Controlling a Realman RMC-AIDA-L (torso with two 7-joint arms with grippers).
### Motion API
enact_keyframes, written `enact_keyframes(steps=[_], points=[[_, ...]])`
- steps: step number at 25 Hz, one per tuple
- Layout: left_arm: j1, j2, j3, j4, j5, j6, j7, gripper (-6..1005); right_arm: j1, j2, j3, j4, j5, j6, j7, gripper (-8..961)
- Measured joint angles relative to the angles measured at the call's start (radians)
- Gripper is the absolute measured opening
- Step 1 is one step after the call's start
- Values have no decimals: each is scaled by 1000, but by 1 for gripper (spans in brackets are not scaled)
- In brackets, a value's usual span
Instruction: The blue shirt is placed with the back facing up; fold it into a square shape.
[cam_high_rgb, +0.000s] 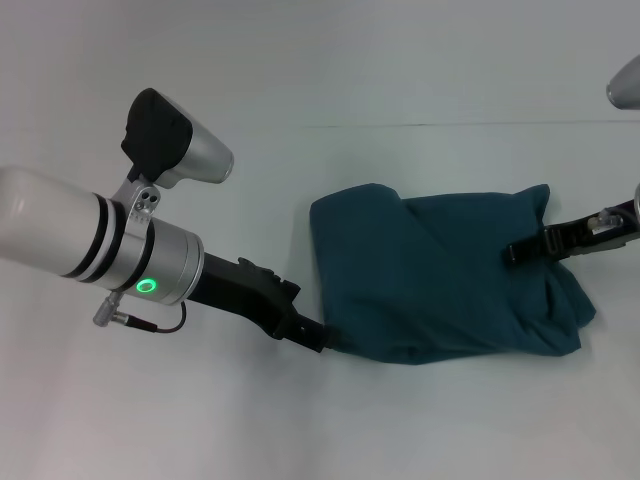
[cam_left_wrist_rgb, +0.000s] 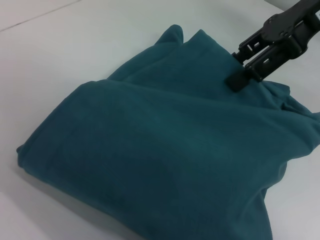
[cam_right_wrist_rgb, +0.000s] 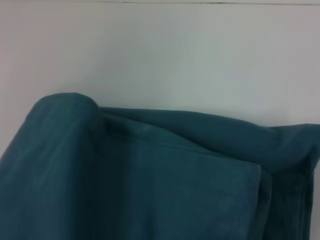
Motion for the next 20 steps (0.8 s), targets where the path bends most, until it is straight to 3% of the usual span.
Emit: enact_keyframes(steps=[3,8,14,20], points=[[0,-2,0,0,7,-1,1,932,0,1,0,26,5,37,-2,781],[0,-10,0,0,34,-4,2,932,0,2,-2,72,20,80,-19,730],[0,-11,3,-1,42,-16,2,933,-2,3,-2,73,24,92,-27,478],[0,-12,5,-4,42,-17,1,932,-10,2,1,35,36,82,-30,295]])
